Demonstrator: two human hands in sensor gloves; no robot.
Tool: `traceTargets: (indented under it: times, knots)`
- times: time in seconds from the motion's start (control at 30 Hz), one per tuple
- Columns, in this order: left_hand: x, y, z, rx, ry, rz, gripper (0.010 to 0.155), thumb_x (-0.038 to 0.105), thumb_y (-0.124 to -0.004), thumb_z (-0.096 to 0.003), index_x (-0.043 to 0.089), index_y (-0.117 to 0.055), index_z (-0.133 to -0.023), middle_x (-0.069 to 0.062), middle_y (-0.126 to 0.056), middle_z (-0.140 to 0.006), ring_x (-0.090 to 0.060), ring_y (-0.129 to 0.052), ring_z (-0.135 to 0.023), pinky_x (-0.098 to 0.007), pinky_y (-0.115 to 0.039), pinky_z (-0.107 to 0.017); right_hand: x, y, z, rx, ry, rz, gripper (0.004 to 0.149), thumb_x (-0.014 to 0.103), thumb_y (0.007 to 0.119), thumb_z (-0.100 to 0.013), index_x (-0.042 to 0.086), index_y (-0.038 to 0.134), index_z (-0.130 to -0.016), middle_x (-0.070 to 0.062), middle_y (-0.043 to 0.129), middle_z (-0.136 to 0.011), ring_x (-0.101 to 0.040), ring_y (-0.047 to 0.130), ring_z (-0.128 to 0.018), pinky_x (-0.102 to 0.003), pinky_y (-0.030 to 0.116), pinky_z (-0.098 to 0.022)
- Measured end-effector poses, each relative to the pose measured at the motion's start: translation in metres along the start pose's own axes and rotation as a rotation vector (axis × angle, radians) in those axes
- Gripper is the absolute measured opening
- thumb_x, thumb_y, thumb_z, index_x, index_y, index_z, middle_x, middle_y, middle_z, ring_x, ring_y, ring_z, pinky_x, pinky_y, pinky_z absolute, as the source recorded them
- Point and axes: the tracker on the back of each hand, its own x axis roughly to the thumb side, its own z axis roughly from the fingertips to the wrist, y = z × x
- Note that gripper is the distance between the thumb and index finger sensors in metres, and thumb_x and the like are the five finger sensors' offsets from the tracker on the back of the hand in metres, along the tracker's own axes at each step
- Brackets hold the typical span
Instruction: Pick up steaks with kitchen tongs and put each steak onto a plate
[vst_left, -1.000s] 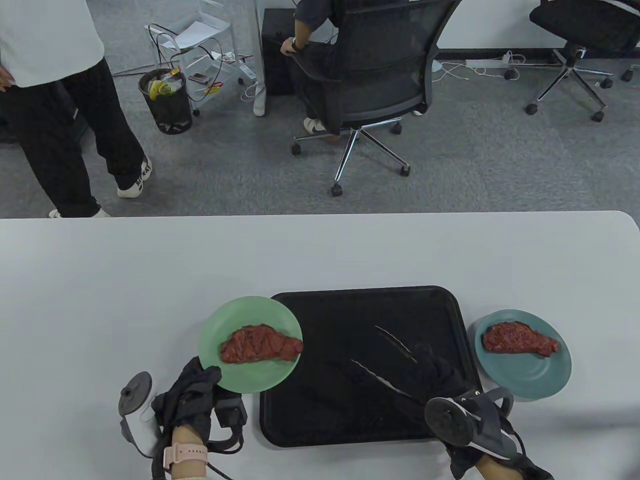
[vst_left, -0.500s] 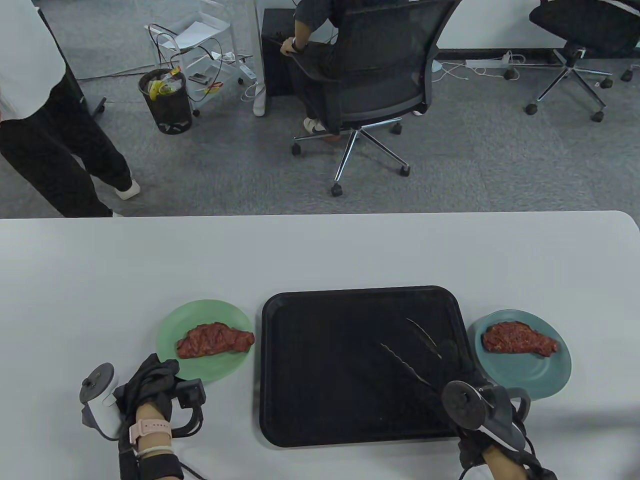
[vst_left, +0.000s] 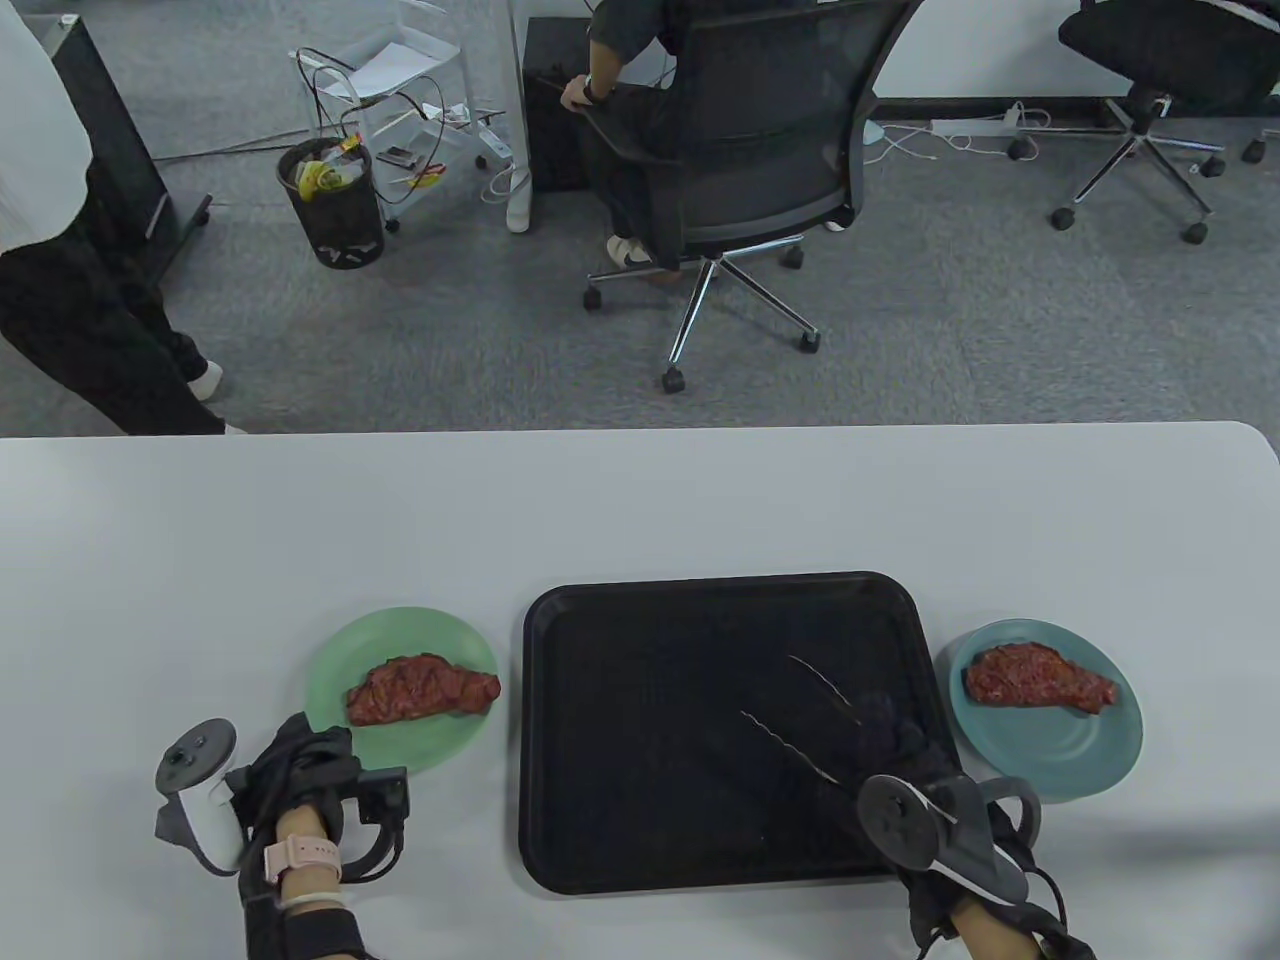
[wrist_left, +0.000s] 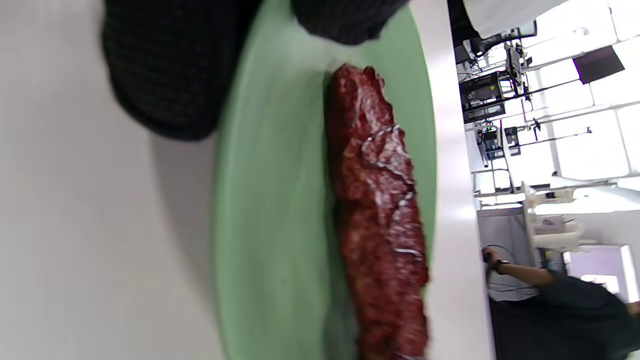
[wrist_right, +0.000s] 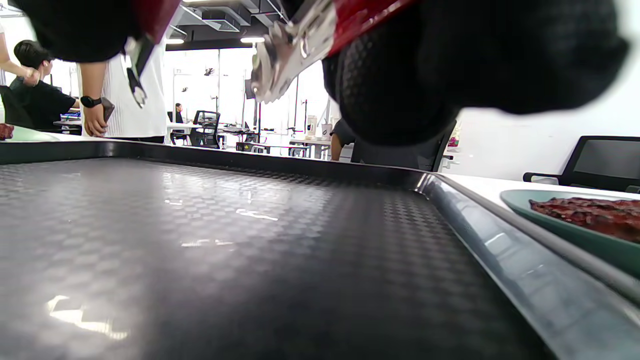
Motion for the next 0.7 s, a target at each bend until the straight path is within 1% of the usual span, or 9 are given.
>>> traceTargets:
  times: [0.17, 0.37, 0.5, 0.6, 0.7]
  knots:
    - [0.014, 0.001, 0.009, 0.134, -0.06, -0.277, 0.07, 0.017, -0.074, -0.0439, 0.008, -0.044, -0.106, -0.026, -0.069, -0.088, -0.034, -0.099, -0.049, -0.027, -0.094, -0.027, 0.003, 0.001, 0.0, 0.012, -0.011, 0.011, 0.091, 0.061, 0.074, -0.037, 0.0, 0.05, -0.101, -0.028, 0.078, -0.085, -0.038, 0.093, -0.045, -0.046, 0.086, -0.024]
    - [0.027, -0.007, 0.016, 0.259, -0.087, -0.609, 0.069, 0.019, -0.076, -0.0435, 0.01, -0.049, -0.106, -0.025, -0.072, -0.09, -0.03, -0.1, -0.046, -0.025, -0.094, -0.024, 0.008, 0.005, 0.001, 0.034, -0.032, 0.043, 0.092, 0.061, 0.074, -0.037, 0.0, 0.05, -0.101, -0.029, 0.078, -0.085, -0.038, 0.093, -0.045, -0.046, 0.086, -0.024]
    - [0.032, -0.01, 0.021, 0.297, -0.106, -0.703, 0.067, 0.02, -0.076, -0.0437, 0.011, -0.052, -0.106, -0.024, -0.073, -0.09, -0.03, -0.1, -0.046, -0.026, -0.094, -0.024, 0.01, 0.007, 0.001, 0.046, -0.044, 0.062, 0.092, 0.061, 0.074, -0.037, 0.0, 0.05, -0.101, -0.028, 0.078, -0.085, -0.038, 0.093, -0.045, -0.046, 0.086, -0.024]
    - [0.037, -0.01, 0.028, 0.325, -0.138, -0.708, 0.067, 0.021, -0.076, -0.044, 0.011, -0.052, -0.106, -0.025, -0.07, -0.09, -0.034, -0.098, -0.047, -0.029, -0.093, -0.025, 0.011, 0.007, 0.0, 0.051, -0.051, 0.068, 0.092, 0.061, 0.074, -0.037, 0.0, 0.05, -0.101, -0.028, 0.078, -0.085, -0.038, 0.093, -0.045, -0.046, 0.086, -0.024]
    - [0.044, -0.011, 0.041, 0.386, -0.183, -0.764, 0.067, 0.023, -0.075, -0.0439, 0.012, -0.051, -0.106, -0.024, -0.068, -0.091, -0.034, -0.097, -0.048, -0.029, -0.092, -0.026, 0.013, 0.006, 0.001, 0.049, -0.062, 0.07, 0.092, 0.061, 0.074, -0.037, 0.0, 0.05, -0.101, -0.029, 0.078, -0.085, -0.038, 0.093, -0.045, -0.046, 0.086, -0.024]
